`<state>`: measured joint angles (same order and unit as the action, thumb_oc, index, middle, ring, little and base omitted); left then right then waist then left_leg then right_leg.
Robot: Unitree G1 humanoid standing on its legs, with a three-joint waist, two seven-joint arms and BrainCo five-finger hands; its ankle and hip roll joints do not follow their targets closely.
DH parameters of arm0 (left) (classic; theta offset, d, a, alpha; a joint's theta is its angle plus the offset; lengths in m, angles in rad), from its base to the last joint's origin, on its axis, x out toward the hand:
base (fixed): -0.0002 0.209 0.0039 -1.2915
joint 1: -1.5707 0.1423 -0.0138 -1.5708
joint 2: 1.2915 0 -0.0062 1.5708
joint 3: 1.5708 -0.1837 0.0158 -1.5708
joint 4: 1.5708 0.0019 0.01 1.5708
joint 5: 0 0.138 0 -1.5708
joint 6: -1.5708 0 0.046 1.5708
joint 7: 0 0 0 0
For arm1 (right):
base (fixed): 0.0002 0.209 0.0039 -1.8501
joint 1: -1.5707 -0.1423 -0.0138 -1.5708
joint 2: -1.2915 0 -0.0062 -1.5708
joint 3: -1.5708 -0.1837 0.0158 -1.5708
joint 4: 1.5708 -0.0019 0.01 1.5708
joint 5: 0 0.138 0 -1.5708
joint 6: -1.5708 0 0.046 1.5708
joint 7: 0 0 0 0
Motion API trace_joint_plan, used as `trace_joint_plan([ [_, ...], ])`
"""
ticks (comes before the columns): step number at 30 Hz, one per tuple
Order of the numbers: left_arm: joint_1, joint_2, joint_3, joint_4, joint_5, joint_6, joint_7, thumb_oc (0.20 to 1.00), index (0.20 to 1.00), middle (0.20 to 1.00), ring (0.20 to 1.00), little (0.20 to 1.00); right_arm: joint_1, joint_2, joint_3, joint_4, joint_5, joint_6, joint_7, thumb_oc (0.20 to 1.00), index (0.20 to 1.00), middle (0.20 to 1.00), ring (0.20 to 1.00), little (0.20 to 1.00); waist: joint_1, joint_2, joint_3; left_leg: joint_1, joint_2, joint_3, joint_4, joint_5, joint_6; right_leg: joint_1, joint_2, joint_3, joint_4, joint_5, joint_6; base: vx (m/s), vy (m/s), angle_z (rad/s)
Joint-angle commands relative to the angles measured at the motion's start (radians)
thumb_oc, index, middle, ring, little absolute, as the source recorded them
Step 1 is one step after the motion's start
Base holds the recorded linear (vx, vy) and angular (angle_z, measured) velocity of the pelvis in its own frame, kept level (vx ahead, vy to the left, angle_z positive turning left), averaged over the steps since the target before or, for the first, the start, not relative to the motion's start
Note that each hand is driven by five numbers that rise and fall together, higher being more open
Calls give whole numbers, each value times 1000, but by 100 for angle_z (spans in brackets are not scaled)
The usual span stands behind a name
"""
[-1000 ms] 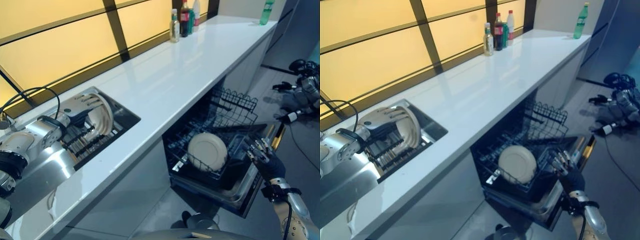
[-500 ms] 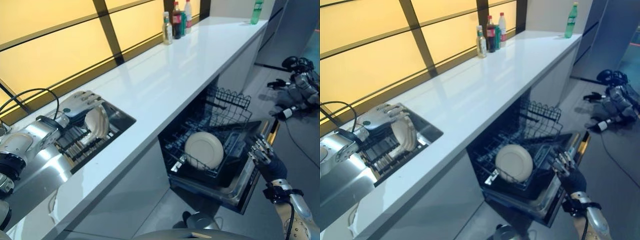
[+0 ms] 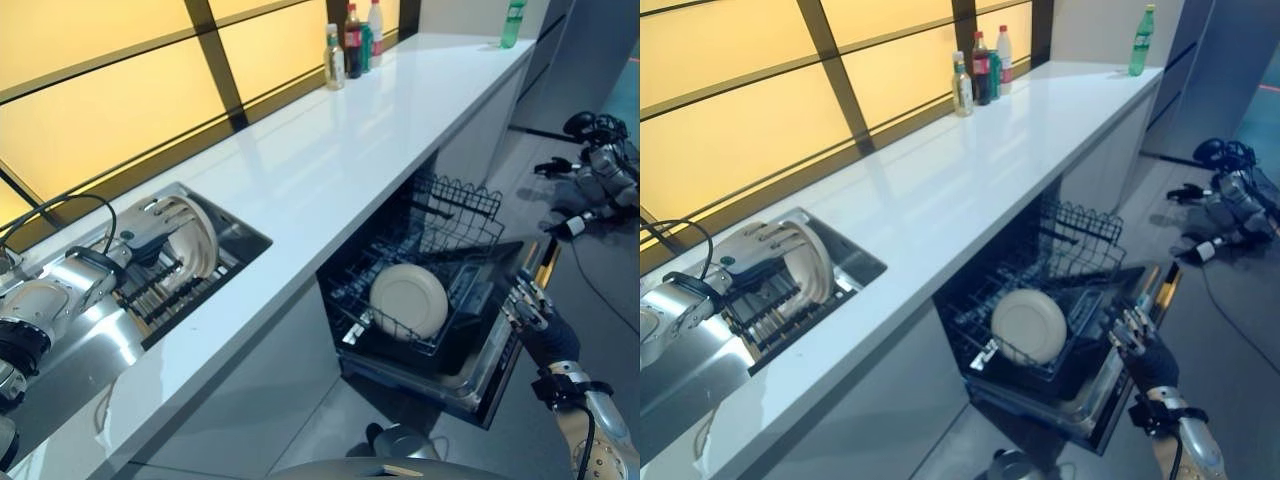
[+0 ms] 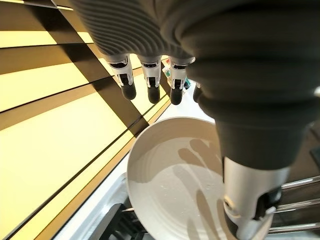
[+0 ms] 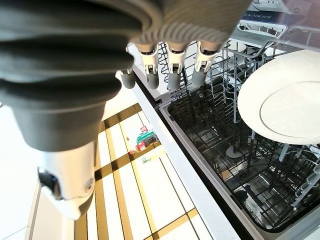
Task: Pick up plates and place into dishwasher.
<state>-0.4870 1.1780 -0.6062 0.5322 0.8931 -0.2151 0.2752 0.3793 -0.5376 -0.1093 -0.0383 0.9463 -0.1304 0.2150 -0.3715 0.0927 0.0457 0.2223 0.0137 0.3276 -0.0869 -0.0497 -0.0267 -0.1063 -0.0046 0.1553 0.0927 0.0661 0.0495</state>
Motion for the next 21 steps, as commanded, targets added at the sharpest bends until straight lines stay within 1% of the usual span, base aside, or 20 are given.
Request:
trace_joint_plan([
  [1, 43, 22, 84, 38, 77, 84, 41, 1000, 1000, 1000, 1000, 1000, 8, -44, -14, -102, 33, -31, 28, 1000, 1000, 1000, 1000, 1000, -8, -31, -51, -114, 13, -43, 102, 3, 49, 43, -32, -20, 24, -32, 84, 0, 0, 0],
  [5, 52, 11, 77, 74, 125, 92, 84, 1000, 1000, 1000, 1000, 1000, 14, -46, -18, -104, 33, -29, 32, 1000, 1000, 1000, 1000, 1000, -13, -32, -54, -113, 12, -40, 101, 3, 49, 43, -32, -18, 22, -32, 86, 0, 0, 0],
  [10, 53, -8, 67, 84, 136, 104, 108, 1000, 1000, 1000, 1000, 1000, 17, -49, -17, -103, 31, -29, 26, 1000, 1000, 1000, 1000, 1000, -17, -37, -53, -111, 13, -38, 102, 2, 50, 41, -34, -16, 27, -32, 88, 0, 0, 0],
  [14, 62, -23, 64, 107, 144, 100, 149, 1000, 1000, 1000, 1000, 1000, 22, -50, -29, -104, 35, -20, 34, 1000, 1000, 1000, 1000, 1000, -23, -39, -54, -109, 14, -32, 105, 1, 49, 42, -33, -14, 29, -34, 87, 34, -22, 0],
  [17, 65, -28, 72, 107, 129, 88, 180, 1000, 1000, 1000, 1000, 1000, 26, -49, -36, -103, 34, -15, 42, 1000, 1000, 1000, 1000, 1000, -26, -40, -52, -102, 14, -34, 109, -4, 50, 51, -33, -15, 30, -40, 87, 37, -18, 0],
  [21, 77, -17, 109, 93, 54, 29, 273, 1000, 1000, 1000, 1000, 1000, 37, -38, -38, -100, 35, -19, 52, 1000, 1000, 1000, 1000, 1000, -23, -41, -57, -106, 18, -25, 113, -1, 47, 49, -31, -14, 28, -37, 86, 12, -11, 0],
])
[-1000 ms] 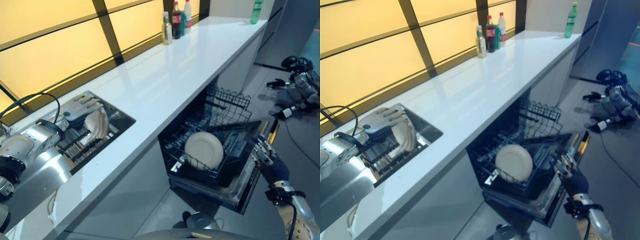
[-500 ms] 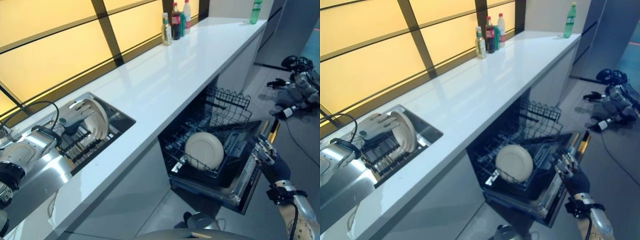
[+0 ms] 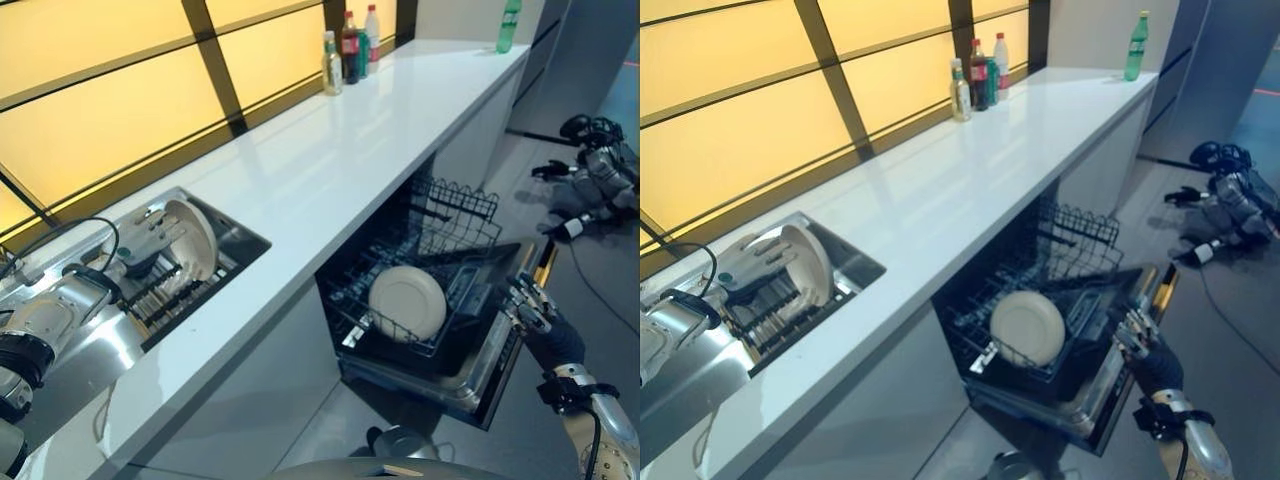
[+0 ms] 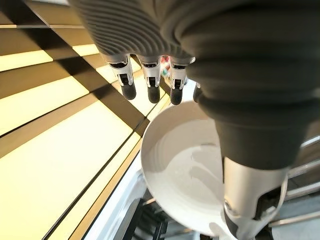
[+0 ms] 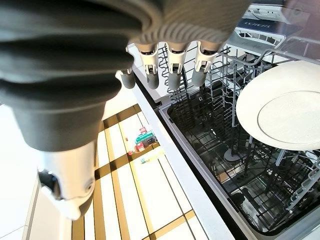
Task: Pick up plates and place into dishwasher.
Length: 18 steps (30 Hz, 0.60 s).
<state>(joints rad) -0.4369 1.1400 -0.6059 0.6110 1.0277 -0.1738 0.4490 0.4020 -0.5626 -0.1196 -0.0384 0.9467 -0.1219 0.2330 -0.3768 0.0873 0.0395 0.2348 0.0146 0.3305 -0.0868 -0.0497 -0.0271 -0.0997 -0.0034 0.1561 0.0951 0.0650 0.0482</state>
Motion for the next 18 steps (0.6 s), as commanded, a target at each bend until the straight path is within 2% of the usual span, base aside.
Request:
trace_joint_plan([
  [1, 36, 23, 119, 3, -87, -20, 114, 1000, 1000, 1000, 1000, 1000, 18, -10, -28, -99, 32, -30, 38, 1000, 1000, 1000, 1000, 1000, -19, -36, -48, -114, 17, -30, 115, -6, 47, 47, -33, -17, 27, -41, 88, 35, -20, 0],
  [3, 57, 29, 146, -15, -96, -45, 141, 1000, 1000, 1000, 1000, 1000, 27, -9, -32, -94, 39, -27, 46, 1000, 1000, 1000, 1000, 1000, -16, -37, -51, -114, 19, -26, 117, -6, 46, 49, -33, -19, 23, -41, 87, 40, -15, 0],
  [6, 83, 37, 162, -38, -96, -66, 125, 1000, 1000, 1000, 1000, 1000, 37, -14, -32, -89, 47, -27, 56, 1000, 1000, 1000, 1000, 1000, -12, -39, -52, -116, 22, -27, 121, -5, 44, 53, -34, -21, 20, -42, 86, 41, -8, 0],
  [12, 113, 51, 162, -74, -80, -52, 167, 1000, 1000, 1000, 1000, 1000, 53, -28, -27, -97, 51, -25, 48, 1000, 1000, 1000, 1000, 1000, -8, -41, -55, -114, 27, -34, 117, 3, 39, 55, -32, -22, 11, -45, 84, 50, -16, 1],
  [18, 102, 35, 142, -50, -96, -24, 165, 1000, 1000, 1000, 1000, 1000, 63, -41, -43, -103, 70, -14, 49, 1000, 1000, 1000, 1000, 1000, -17, -44, -54, -108, 33, -35, 119, 3, 37, 60, -29, -23, 16, -53, 84, 42, -25, 0],
])
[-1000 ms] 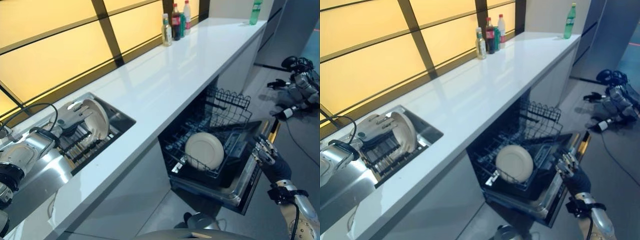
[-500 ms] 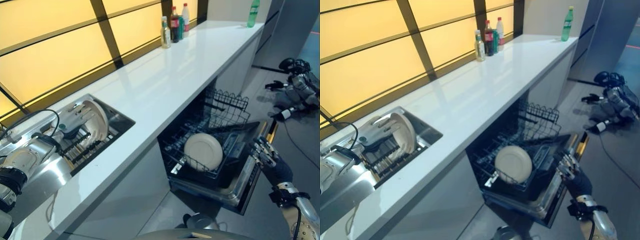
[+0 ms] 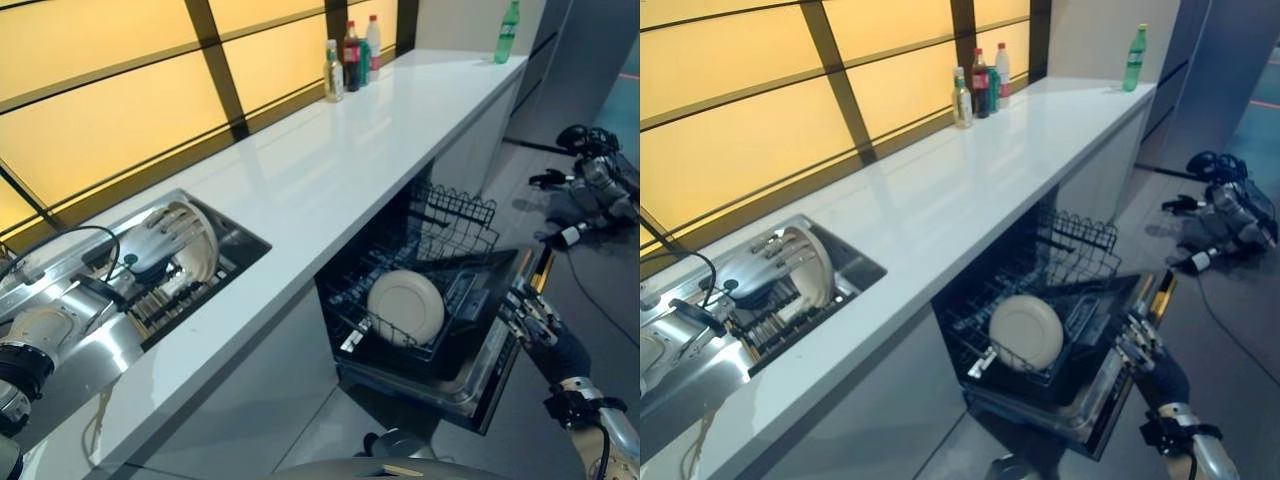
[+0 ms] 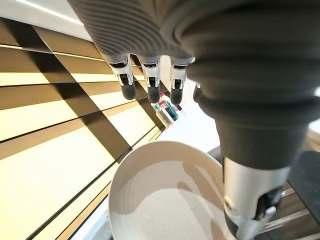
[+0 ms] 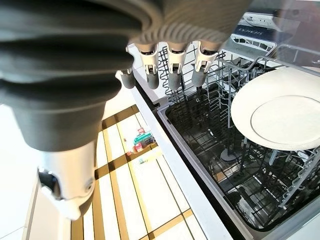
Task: Pick up plates and place into dishwasher.
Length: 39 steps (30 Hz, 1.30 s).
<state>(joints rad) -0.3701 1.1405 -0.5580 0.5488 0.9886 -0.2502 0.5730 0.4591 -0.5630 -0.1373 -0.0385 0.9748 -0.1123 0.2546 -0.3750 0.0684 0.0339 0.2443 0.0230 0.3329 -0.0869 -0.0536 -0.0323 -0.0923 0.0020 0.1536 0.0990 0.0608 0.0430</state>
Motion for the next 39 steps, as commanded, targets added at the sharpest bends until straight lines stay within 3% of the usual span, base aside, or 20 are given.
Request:
trace_joint_plan([
  [1, 30, 31, 88, 19, -54, 56, 44, 1000, 1000, 1000, 1000, 1000, 6, -38, -25, -100, 44, -24, 33, 1000, 1000, 1000, 1000, 1000, -20, -25, -48, -118, 25, -37, 121, 8, 42, 51, -33, -20, 15, -50, 89, 0, 0, 0],
  [9, 3, 7, 66, 22, -73, 123, 58, 1000, 1000, 1000, 1000, 1000, 11, -28, -19, -102, 40, -27, 42, 1000, 1000, 1000, 1000, 1000, -23, -27, -55, -122, 33, -35, 132, 13, 35, 57, -32, -22, 14, -47, 86, 11, -7, -4],
  [13, -29, -25, 55, 59, -119, 114, 55, 1000, 1000, 1000, 1000, 1000, 13, -16, -6, -101, 38, -34, 45, 1000, 1000, 1000, 1000, 1000, -24, -31, -60, -121, 34, -32, 133, 11, 35, 63, -32, -23, 10, -47, 86, 0, 0, 0],
  [18, -48, -49, 25, 73, -80, 106, 78, 1000, 1000, 1000, 1000, 1000, 18, -15, 7, -103, 35, -43, 45, 1000, 1000, 1000, 1000, 1000, -31, -37, -54, -121, 32, -36, 138, 5, 39, 62, -36, -25, 18, -53, 87, 0, 0, 0],
  [20, -68, -44, 6, 77, -84, 77, 86, 1000, 1000, 1000, 1000, 1000, 24, -21, 3, -100, 39, -41, 52, 1000, 1000, 1000, 1000, 1000, -34, -38, -53, -121, 30, -40, 136, 6, 39, 61, -36, -24, 21, -51, 88, 0, 0, 0],
  [29, -127, -48, -40, 79, -126, 103, 92, 1000, 1000, 1000, 1000, 1000, 28, -26, 0, -98, 46, -49, 60, 1000, 1000, 1000, 1000, 1000, -39, -40, -45, -126, 33, -36, 128, 15, 36, 50, -41, -33, 28, -54, 89, 0, 0, 0],
  [34, -115, -40, -29, 73, -42, 83, 192, 1000, 1000, 1000, 1000, 1000, 43, -28, -16, -88, 56, -50, 78, 1000, 1000, 1000, 1000, 1000, -44, -40, -47, -119, 33, -33, 133, 12, 34, 57, -42, -35, 32, -57, 90, 0, 0, 0],
  [39, -110, -13, -39, 45, 17, 110, 187, 1000, 1000, 1000, 1000, 1000, 52, -34, -22, -84, 66, -47, 91, 1000, 1000, 1000, 1000, 1000, -43, -40, -53, -117, 32, -31, 135, 9, 35, 64, -46, -34, 29, -55, 94, 0, 0, 0],
])
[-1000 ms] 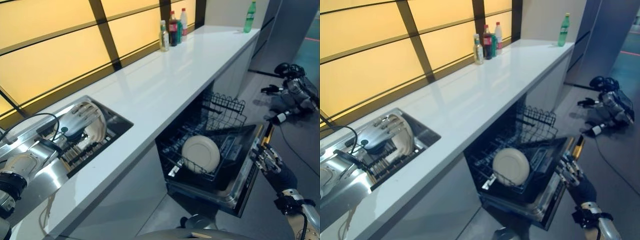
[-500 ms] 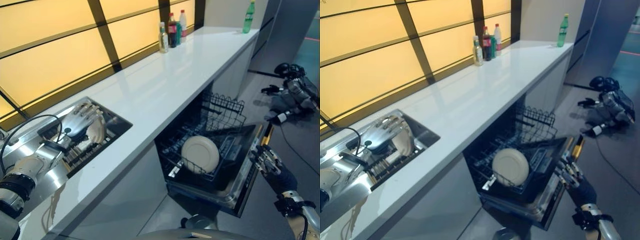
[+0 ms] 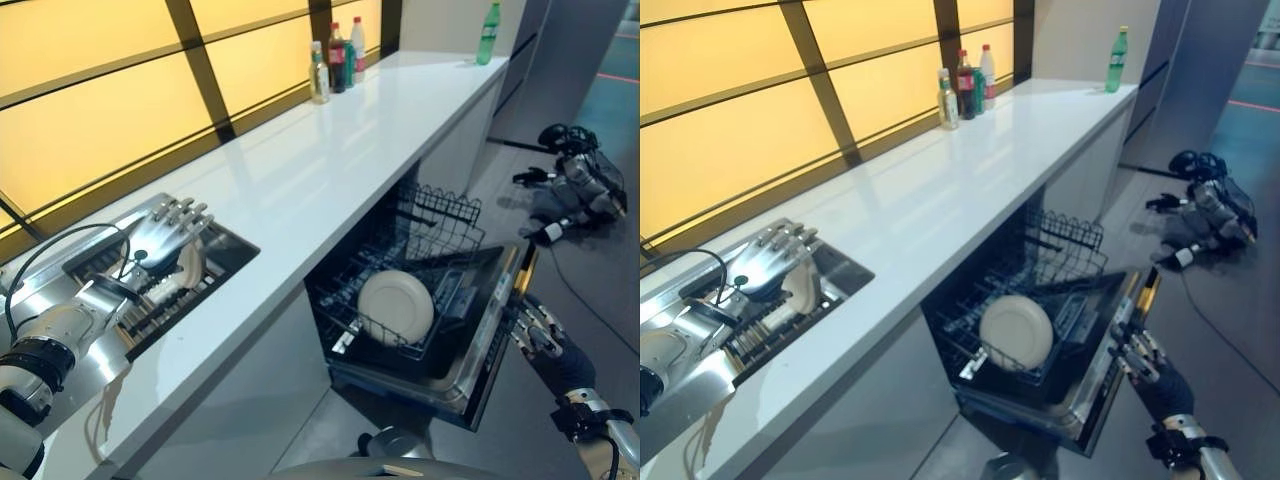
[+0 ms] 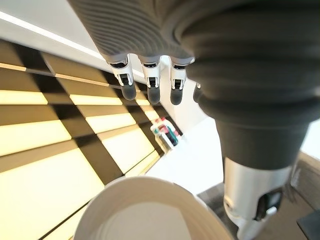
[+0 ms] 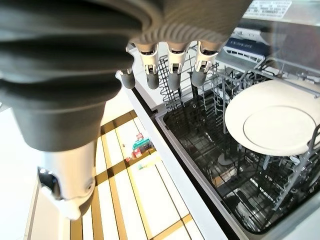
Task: Pick up plates and place into dishwasher.
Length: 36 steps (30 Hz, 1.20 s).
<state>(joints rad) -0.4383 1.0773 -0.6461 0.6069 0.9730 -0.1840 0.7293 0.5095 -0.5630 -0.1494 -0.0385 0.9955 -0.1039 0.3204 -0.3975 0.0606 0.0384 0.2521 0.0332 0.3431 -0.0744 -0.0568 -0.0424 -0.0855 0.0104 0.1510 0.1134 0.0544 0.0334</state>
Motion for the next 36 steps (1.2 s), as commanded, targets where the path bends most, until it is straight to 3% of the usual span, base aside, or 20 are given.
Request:
trace_joint_plan([
  [1, -44, 54, 46, -13, 37, 46, 26, 1000, 1000, 1000, 1000, 1000, 4, -37, -11, -91, 46, -53, 21, 1000, 1000, 1000, 1000, 1000, -21, -33, -57, -125, 21, -42, 122, 12, 45, 58, -55, -31, 15, -48, 104, 0, 0, 0],
  [16, -91, 47, -47, 23, 115, 68, -173, 1000, 1000, 1000, 1000, 1000, 20, -64, -27, -119, 51, -20, -11, 1000, 1000, 1000, 1000, 1000, -33, -27, -49, -120, 23, -46, 134, 18, 43, 61, -61, -46, 35, -59, 106, 24, -9, 1],
  [21, -80, 54, -65, 61, 187, 59, -170, 1000, 1000, 1000, 1000, 1000, 37, -91, -51, -116, 61, -9, -2, 1000, 1000, 1000, 1000, 1000, -42, -20, -40, -118, 21, -46, 134, 25, 40, 58, -65, -45, 44, -58, 109, 51, 11, 1],
  [36, -107, 36, -83, 100, 264, 180, -170, 1000, 1000, 1000, 1000, 1000, 108, -170, -158, -39, 73, 5, 60, 1000, 1000, 1000, 1000, 1000, -65, -6, 37, -150, 12, -72, 157, 59, 30, 18, -80, -40, 99, -56, 111, 27, 35, -2],
])
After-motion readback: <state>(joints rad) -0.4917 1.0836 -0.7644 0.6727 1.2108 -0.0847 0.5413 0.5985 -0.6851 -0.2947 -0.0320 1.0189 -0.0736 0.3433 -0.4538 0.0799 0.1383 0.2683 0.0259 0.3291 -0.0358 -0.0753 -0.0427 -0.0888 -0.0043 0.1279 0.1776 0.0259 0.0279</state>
